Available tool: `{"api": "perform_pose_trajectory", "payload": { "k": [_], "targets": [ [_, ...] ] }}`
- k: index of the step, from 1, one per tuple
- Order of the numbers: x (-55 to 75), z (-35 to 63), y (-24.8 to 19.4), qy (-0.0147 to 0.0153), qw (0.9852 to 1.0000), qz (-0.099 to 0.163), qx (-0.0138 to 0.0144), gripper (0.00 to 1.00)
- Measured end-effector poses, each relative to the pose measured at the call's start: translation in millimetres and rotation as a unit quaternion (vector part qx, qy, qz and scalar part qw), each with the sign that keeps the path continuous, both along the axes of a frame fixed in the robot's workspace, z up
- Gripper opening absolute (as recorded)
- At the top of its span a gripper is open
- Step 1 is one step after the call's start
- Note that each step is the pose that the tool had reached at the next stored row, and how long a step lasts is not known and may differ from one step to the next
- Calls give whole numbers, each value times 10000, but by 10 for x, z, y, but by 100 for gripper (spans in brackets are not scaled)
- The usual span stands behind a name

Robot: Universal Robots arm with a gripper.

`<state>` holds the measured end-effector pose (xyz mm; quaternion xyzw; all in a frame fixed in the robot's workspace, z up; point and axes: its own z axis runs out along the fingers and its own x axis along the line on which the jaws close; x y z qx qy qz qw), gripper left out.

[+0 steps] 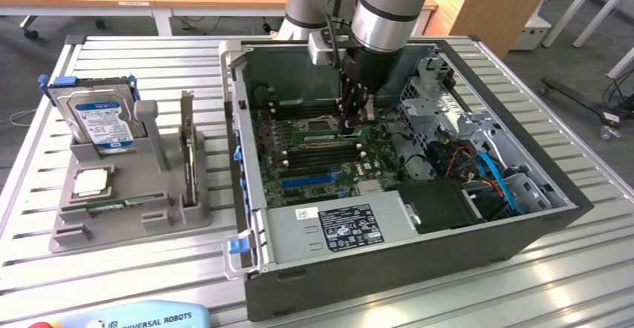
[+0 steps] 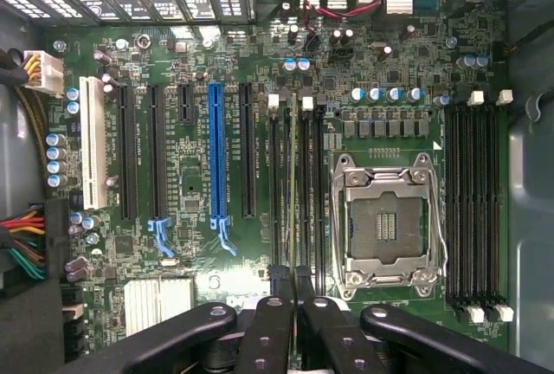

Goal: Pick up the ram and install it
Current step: 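Insert the ram into the slot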

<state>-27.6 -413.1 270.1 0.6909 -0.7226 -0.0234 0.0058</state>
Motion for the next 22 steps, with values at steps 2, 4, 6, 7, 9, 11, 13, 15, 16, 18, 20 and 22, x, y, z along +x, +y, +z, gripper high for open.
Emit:
{"api": "perform_pose_trajectory", "payload": {
  "k": [2, 4, 6, 7, 9, 11, 13, 15, 16, 18, 20, 22],
  "targets": [
    [0, 0, -1, 0, 10000, 0, 0, 12],
    [0, 0, -2, 0, 10000, 0, 0, 12],
    [0, 1, -5, 0, 10000, 1, 1, 12],
    [0, 0, -6, 0, 10000, 0, 2, 12],
    [0, 0, -9, -2, 10000, 1, 2, 12],
    [0, 0, -11, -4, 10000, 3, 2, 12],
    [0, 0, -12, -4, 10000, 9, 2, 12],
    [0, 0, -15, -5, 10000, 16, 3, 12],
    [0, 0, -15, -5, 10000, 18, 2, 12],
    [0, 0, -15, -5, 10000, 20, 2, 12],
    [0, 1, -15, -5, 10000, 30, 2, 12],
    [0, 0, -16, -5, 10000, 40, 3, 12]
  ]
}}
